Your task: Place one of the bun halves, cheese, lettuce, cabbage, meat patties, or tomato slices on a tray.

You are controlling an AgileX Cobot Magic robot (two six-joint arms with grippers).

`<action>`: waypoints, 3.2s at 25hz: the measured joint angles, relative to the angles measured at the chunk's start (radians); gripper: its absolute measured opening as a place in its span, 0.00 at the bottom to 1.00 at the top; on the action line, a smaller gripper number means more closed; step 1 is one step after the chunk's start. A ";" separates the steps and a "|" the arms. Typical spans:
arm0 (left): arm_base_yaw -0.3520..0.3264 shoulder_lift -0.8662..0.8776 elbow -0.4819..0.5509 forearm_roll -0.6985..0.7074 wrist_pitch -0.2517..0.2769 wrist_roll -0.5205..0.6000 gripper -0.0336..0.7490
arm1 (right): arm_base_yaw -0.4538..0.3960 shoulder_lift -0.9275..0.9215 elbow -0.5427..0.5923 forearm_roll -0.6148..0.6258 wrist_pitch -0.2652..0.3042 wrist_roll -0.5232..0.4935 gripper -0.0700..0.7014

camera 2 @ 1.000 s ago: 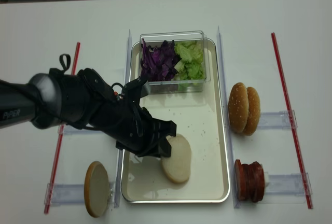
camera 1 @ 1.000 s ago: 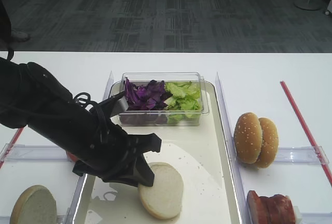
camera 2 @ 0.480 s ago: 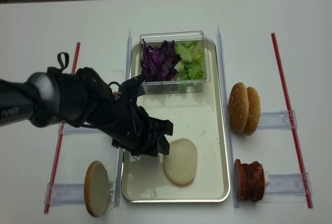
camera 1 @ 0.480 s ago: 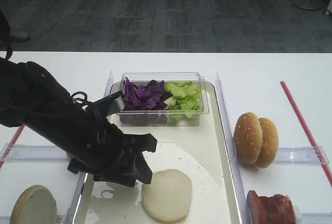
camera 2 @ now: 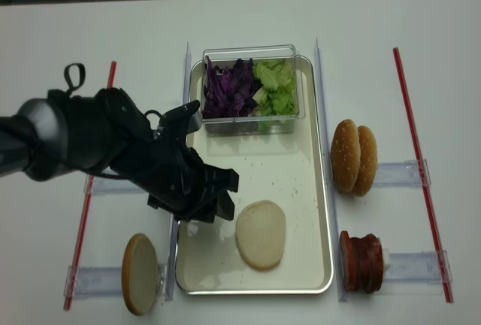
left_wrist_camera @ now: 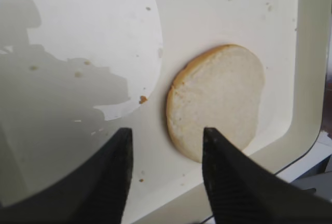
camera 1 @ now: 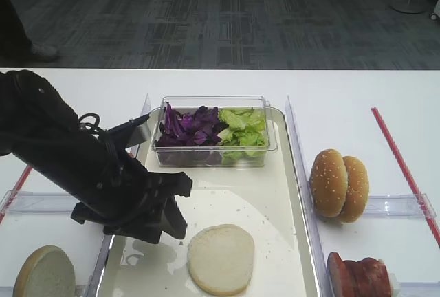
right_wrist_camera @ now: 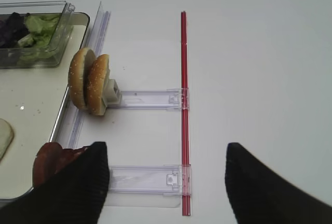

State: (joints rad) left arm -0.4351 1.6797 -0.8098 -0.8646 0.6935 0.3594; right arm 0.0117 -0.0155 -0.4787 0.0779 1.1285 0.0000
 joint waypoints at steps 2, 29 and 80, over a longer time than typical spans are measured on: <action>0.006 -0.031 -0.007 0.034 0.018 -0.026 0.42 | 0.000 0.000 0.000 0.000 0.000 0.000 0.75; 0.099 -0.167 -0.289 0.697 0.350 -0.402 0.51 | 0.000 0.000 0.000 0.000 0.000 0.000 0.75; 0.484 -0.578 -0.040 0.837 0.441 -0.398 0.51 | 0.000 0.000 0.000 0.000 0.000 0.000 0.75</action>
State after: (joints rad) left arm 0.0489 1.1022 -0.8494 -0.0275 1.1345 -0.0387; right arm 0.0117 -0.0155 -0.4787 0.0779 1.1285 0.0000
